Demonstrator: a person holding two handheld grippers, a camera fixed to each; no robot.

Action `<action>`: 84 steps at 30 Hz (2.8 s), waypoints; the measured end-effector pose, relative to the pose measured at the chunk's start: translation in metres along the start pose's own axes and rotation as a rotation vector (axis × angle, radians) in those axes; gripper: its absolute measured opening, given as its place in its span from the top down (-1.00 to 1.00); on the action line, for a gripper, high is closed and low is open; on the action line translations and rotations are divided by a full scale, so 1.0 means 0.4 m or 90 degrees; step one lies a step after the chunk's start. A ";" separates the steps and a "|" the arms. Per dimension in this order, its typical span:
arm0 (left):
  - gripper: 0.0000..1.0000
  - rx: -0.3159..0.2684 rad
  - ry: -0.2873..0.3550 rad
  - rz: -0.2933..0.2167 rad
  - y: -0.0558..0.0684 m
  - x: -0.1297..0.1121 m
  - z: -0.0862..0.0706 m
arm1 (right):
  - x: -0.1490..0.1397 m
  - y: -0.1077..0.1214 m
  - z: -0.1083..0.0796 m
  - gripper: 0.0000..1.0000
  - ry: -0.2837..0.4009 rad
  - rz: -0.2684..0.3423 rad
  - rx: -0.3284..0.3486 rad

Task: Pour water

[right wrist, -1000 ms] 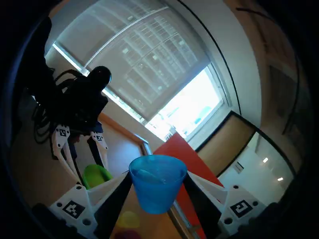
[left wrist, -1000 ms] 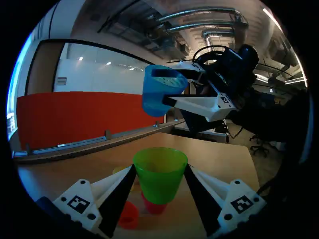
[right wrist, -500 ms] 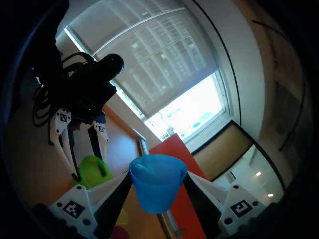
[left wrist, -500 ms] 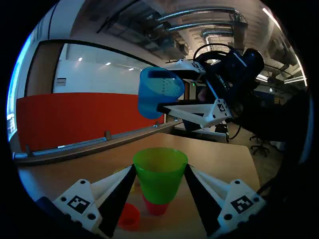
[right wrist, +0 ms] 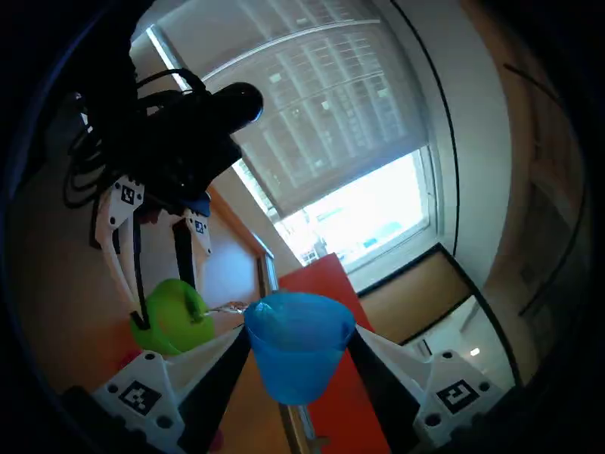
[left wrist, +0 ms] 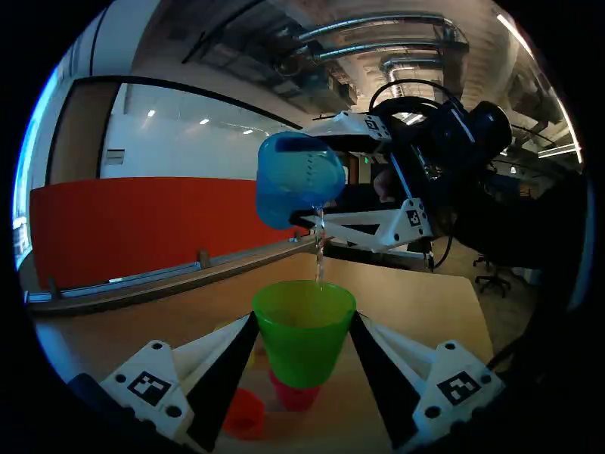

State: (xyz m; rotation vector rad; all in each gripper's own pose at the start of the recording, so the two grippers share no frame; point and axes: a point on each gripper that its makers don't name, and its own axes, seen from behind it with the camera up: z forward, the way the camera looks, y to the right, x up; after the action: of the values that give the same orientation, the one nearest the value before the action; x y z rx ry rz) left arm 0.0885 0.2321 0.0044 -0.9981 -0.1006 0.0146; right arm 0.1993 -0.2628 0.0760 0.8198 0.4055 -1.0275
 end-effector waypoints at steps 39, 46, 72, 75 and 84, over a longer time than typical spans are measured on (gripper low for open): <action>-0.72 0.001 0.006 0.005 0.012 0.006 -0.012 | 0.004 0.047 0.029 -0.82 -0.012 -0.125 -0.033; -0.72 0.002 0.008 0.006 0.012 0.007 -0.013 | 0.011 0.052 0.031 -0.82 -0.010 -0.137 -0.039; -0.71 0.005 0.012 0.005 0.014 0.003 -0.017 | 0.020 0.069 0.046 -0.83 -0.010 -0.197 -0.050; -0.71 0.005 0.013 0.004 0.013 0.002 -0.016 | 0.021 0.068 0.046 -0.82 -0.009 -0.205 -0.051; -0.71 0.006 0.013 0.002 0.011 0.000 -0.012 | 0.023 0.072 0.047 -0.82 -0.007 -0.225 -0.055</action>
State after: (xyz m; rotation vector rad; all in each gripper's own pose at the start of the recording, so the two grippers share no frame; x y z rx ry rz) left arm 0.0893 0.2304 -0.0021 -0.9890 -0.0797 0.0080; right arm 0.2276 -0.2750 0.0937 0.6784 0.5952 -1.3311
